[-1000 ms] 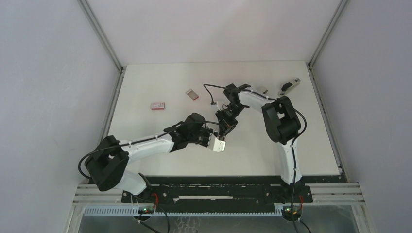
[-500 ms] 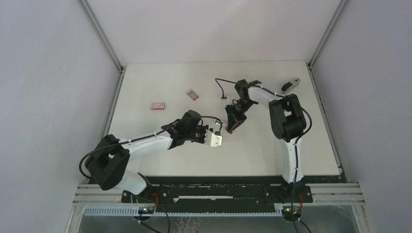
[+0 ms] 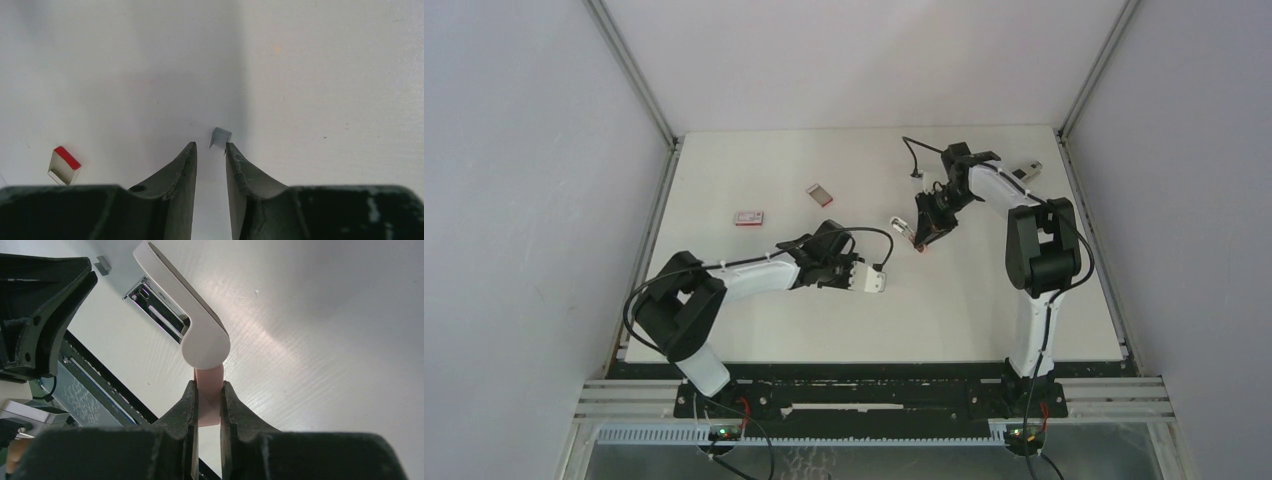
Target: Unload the staples from the stapler
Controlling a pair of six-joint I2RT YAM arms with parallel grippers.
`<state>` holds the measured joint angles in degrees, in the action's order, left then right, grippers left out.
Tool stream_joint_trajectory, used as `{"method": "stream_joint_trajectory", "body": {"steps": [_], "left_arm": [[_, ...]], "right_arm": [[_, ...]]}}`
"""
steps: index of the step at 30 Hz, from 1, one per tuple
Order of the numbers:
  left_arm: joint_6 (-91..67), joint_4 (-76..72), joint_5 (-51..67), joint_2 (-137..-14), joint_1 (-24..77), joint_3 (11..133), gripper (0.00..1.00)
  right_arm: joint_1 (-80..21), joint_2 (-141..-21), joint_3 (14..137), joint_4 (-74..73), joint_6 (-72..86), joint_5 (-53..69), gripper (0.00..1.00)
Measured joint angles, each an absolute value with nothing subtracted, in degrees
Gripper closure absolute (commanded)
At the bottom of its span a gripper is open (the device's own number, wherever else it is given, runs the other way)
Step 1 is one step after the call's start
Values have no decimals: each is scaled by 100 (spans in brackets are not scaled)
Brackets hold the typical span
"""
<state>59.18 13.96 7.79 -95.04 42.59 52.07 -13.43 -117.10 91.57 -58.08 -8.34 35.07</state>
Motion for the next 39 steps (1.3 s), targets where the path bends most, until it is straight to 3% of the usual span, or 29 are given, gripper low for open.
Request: {"method": "stream_joint_trajectory", "body": {"steps": [9,15,17,19,20,21,24,31,39], "left_arm": [[5800,1492,786,-9439,4130,5345,58],[5330,1584,1135,-8523,3535,5413,50],[5120,1557,1278,-8114,3312,5413,40],[4925,1538,1406,-7749,3096,5406,38],[4845,1520,1452,-7609,3013,5389,18],[4755,1487,1522,-7437,2893,5343,10],[4558,1428,1726,-6963,2517,5052,2],[4165,1415,2128,-6370,1767,4359,0],[3793,1256,2510,-5953,1737,4053,0]], "right_arm": [[-1310,-11699,9155,-5802,-814,3420,100],[-1299,-11697,9155,-5802,-795,3350,100],[-1282,-11697,9155,-5804,-784,3347,100],[-1282,-11697,9155,-5802,-764,3352,100],[-1282,-11699,9155,-5802,-753,3354,100],[-1282,-11699,9155,-5802,-746,3363,100],[-1282,-11712,9155,-5802,-703,3446,100],[-1282,-11920,9155,-5806,-617,3664,100],[-1146,-11970,9142,-5756,-491,4088,100]]}}
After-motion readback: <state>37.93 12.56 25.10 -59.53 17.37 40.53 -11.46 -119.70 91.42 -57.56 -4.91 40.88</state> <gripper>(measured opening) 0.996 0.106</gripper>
